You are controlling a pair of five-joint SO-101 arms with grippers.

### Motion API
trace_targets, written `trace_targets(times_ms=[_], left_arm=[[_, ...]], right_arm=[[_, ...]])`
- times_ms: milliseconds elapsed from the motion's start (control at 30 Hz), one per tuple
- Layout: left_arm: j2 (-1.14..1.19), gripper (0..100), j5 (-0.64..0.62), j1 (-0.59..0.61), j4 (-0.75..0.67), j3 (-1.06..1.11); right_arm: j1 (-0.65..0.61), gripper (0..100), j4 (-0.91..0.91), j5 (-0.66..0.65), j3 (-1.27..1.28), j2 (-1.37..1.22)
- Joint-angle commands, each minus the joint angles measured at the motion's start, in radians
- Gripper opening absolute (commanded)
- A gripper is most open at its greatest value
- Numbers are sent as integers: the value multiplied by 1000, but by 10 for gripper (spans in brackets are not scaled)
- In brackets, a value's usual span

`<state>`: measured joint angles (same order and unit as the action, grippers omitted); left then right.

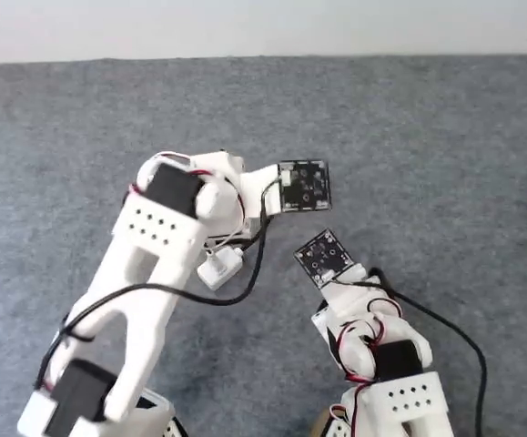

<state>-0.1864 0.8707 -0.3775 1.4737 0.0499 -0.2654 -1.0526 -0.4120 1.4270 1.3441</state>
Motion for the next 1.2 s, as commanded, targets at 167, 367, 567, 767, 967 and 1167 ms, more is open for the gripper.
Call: trace_targets(times_ms=[167, 367, 567, 767, 967, 1167], left_arm=[[-164, 192, -203, 80, -11, -44], [-193, 191, -324, 236, -17, -35], [-224, 191, -448, 377, -74, 65], [-284, 191, -661, 476, -189, 298], [-420, 192, -733, 466, -319, 536], [-621, 194, -686, 548, -338, 608]], right_arm=[[7, 314, 16, 11, -8, 10], [7, 314, 16, 11, -8, 10], [8, 314, 31, 11, -3, 10], [8, 314, 35, 41, -3, 10], [8, 314, 36, 44, -3, 10], [7, 314, 47, 44, -3, 10]])
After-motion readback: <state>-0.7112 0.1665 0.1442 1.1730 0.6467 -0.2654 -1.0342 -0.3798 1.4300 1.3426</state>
